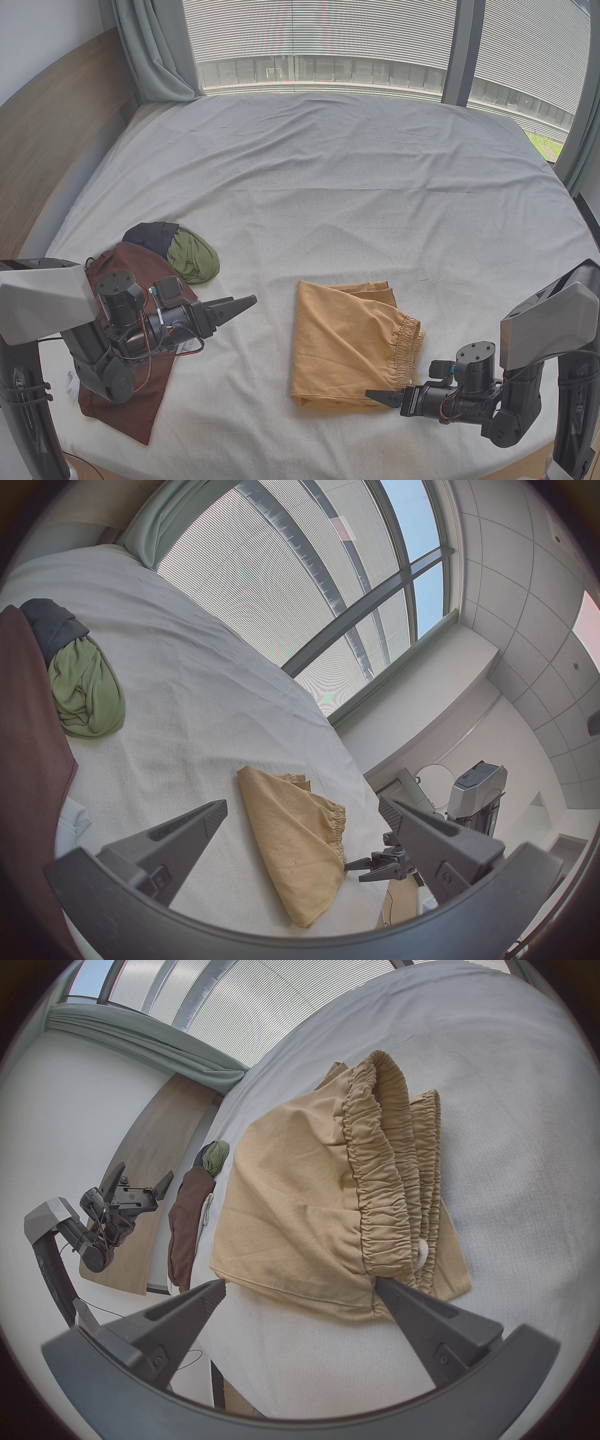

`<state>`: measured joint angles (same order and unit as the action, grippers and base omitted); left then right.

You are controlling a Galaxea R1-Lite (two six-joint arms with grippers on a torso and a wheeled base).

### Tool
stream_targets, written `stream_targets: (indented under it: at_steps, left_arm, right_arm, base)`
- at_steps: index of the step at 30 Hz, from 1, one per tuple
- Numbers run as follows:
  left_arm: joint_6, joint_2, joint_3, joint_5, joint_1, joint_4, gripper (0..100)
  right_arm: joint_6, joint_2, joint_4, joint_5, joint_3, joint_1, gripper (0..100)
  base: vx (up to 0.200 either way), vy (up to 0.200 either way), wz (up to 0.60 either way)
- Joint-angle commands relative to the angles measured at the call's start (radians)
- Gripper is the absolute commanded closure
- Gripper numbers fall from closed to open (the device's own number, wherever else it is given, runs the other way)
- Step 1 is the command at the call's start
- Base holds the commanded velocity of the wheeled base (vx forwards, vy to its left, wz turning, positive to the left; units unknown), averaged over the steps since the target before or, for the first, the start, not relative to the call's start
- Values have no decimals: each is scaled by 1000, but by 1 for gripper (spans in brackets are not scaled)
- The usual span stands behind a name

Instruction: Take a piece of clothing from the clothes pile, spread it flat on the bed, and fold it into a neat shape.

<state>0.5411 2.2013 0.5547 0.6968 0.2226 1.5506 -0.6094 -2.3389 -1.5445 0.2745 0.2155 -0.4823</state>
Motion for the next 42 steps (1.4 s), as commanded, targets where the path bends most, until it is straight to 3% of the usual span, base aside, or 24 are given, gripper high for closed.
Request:
stream_targets:
  at_steps: [1, 10, 14, 23, 42]
  left_arm:
    - [0, 5, 1, 0, 0, 0, 0]
    - [-1, 0, -1, -2, 1, 2, 0]
    - [-1, 0, 1, -2, 1, 2, 0]
    - [-3, 2, 1, -2, 1, 2, 0]
    - [-4, 6, 1, -2, 3, 2, 0]
  right_arm:
    - [0, -17, 1, 0, 4, -1, 0]
    - [2, 148, 0, -1, -5, 4, 0]
    - [16, 222, 3, 3, -27, 45, 0]
    - [149, 144, 3, 11, -28, 145, 0]
    - [145, -20, 0, 19, -7, 180, 0]
  base:
    - [0, 0, 0]
    - [0, 0, 0]
    - [0, 0, 0]
    - [0, 0, 0]
    - [0, 0, 0]
